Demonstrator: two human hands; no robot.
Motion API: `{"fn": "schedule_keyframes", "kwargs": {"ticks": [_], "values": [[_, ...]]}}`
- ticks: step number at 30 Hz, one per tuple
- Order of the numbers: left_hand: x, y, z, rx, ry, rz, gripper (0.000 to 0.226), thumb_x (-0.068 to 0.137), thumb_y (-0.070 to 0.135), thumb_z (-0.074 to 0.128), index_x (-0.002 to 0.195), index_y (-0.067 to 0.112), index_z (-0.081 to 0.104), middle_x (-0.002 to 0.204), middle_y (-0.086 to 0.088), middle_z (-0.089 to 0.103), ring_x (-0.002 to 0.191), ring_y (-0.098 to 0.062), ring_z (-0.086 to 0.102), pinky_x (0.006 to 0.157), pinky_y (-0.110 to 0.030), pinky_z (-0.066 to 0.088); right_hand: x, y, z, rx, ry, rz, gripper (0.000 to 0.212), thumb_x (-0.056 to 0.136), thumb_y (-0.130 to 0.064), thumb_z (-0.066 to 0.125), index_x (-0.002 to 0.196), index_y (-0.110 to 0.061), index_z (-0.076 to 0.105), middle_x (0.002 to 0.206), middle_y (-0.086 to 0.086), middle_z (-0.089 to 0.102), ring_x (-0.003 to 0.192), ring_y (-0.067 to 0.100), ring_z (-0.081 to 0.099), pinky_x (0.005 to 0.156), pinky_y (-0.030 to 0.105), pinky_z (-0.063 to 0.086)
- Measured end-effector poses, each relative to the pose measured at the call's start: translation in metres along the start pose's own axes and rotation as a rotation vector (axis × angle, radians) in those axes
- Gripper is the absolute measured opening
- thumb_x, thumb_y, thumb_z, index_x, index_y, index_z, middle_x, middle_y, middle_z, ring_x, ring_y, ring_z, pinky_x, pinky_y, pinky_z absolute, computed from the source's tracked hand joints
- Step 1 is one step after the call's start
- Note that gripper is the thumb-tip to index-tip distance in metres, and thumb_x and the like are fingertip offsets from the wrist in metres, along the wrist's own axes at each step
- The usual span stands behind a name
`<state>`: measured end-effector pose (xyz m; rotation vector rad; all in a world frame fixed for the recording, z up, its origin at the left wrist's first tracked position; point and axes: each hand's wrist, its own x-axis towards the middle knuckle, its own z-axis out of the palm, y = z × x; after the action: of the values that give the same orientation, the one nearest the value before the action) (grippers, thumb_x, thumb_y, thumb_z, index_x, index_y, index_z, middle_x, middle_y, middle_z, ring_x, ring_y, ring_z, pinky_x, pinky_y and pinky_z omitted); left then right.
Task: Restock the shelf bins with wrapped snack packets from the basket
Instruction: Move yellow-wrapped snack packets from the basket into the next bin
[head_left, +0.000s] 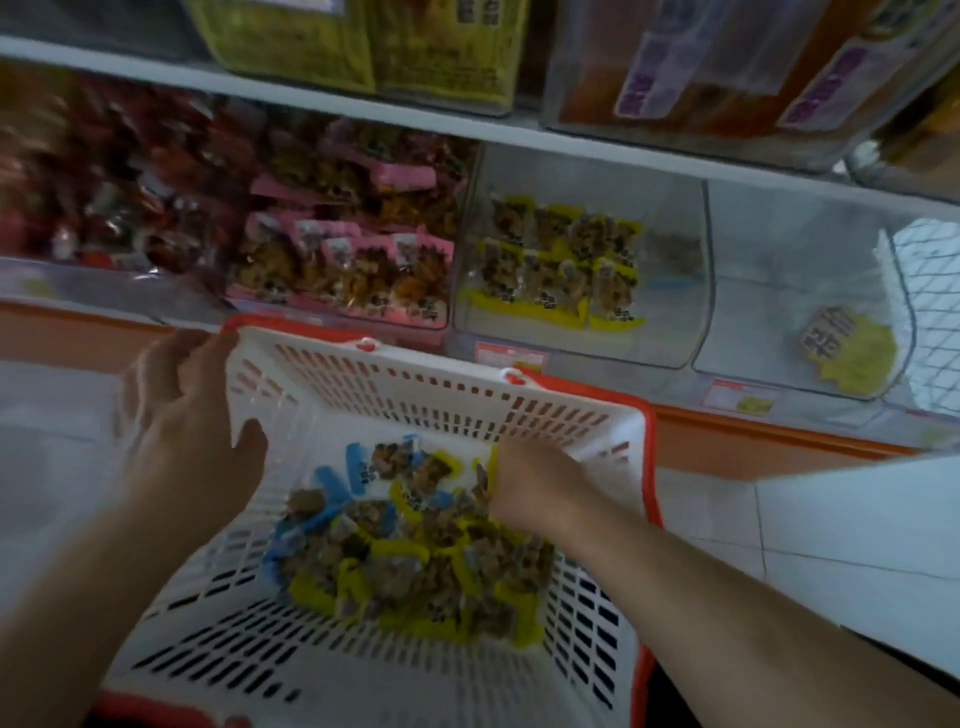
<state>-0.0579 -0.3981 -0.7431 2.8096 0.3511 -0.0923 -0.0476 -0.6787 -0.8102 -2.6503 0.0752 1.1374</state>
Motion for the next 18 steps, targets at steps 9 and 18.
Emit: {"fn": "schedule_keyframes", "kwargs": {"ticks": [9,18], "values": [[0.015,-0.025,0.015,-0.019,-0.352,-0.282,0.096,0.099,0.025,0.059,0.162,0.021,-0.013,0.163,-0.015,0.016,0.146,-0.046,0.023,0.117,-0.058,0.028,0.049,0.01,0.085,-0.331,0.022,0.146,0.06,0.097,-0.023,0.066,0.148,-0.01,0.039,0.142,0.018,0.042,0.127,0.037,0.052,0.104,0.047,0.052],[0.01,-0.003,-0.001,-0.255,0.016,-0.031,0.053,0.093,0.018,0.064,0.141,0.019,0.043,0.142,-0.009,0.044,0.13,-0.034,0.046,0.107,-0.049,0.044,0.012,-0.022,0.03,-0.038,0.103,-0.054,0.004,0.1,-0.023,0.06,0.096,-0.021,0.058,0.094,0.001,0.063,0.089,0.022,0.064,0.077,0.035,0.057]]}}
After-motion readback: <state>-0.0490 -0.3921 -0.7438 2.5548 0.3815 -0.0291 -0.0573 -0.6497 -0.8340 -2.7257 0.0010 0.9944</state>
